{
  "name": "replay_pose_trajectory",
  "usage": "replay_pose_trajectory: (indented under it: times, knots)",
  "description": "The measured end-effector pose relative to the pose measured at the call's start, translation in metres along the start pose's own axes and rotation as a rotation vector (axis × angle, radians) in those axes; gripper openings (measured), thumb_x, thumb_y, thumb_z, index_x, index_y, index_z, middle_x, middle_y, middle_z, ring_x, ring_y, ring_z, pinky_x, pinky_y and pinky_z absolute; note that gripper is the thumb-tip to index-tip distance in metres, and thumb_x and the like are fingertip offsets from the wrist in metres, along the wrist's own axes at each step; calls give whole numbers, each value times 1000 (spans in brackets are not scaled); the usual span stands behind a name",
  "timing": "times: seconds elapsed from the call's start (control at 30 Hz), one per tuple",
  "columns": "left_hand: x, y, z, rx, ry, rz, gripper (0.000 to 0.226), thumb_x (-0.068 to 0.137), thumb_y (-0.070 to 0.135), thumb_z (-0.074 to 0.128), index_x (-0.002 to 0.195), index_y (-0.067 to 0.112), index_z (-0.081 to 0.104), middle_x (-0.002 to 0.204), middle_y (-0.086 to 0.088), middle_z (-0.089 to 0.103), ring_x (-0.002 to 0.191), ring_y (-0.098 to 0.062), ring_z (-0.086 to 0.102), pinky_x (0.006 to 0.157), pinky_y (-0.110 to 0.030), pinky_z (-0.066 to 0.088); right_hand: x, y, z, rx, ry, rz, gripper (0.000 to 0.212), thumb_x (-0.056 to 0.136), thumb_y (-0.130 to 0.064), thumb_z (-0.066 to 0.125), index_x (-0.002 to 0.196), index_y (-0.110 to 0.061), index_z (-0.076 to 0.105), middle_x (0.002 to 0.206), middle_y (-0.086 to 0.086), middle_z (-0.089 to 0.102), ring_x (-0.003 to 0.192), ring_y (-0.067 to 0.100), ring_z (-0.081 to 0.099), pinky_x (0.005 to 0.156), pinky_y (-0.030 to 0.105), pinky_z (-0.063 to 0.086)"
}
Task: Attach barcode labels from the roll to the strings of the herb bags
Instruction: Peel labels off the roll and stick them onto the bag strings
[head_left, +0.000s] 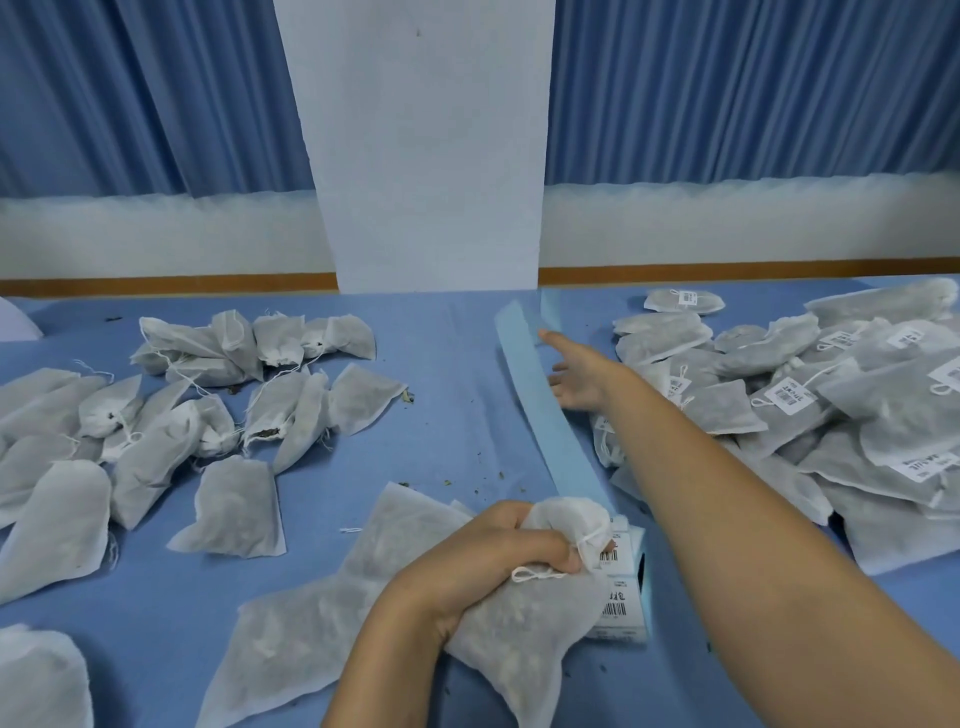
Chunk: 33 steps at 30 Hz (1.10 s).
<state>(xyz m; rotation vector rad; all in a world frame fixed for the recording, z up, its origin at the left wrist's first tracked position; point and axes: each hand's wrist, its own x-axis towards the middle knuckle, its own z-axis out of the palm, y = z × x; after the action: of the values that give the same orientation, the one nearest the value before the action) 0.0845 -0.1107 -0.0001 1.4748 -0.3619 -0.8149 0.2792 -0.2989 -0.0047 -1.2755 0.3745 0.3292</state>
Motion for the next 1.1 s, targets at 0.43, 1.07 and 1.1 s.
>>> replay_pose_trajectory:
  times: [0.43, 1.07, 1.1]
  knots:
    - [1, -4, -4, -2, -5, 11, 13, 68, 17, 64, 65, 25, 74, 66, 5, 67, 60, -7, 64, 56, -15, 48, 15, -19, -6, -148, 616, -458, 28, 92, 3, 48, 116, 0, 64, 90, 13, 59, 79, 26, 57, 64, 22, 46]
    - [-5, -8, 7, 23, 96, 73, 16, 72, 12, 66, 77, 22, 77, 78, 0, 73, 71, -10, 68, 60, -18, 51, -184, 110, -39, -499, -35, -380, 44, 98, -28, 50, 55, -23, 62, 54, -15, 54, 51, 1, 46, 55, 14, 38]
    - [-6, -9, 8, 42, 101, 77, 17, 71, 13, 67, 83, 21, 76, 81, 0, 73, 72, -9, 68, 60, -18, 51, -187, 112, -39, -473, -67, -392, 45, 97, -26, 51, 54, -26, 64, 54, -16, 55, 51, -2, 46, 54, 13, 38]
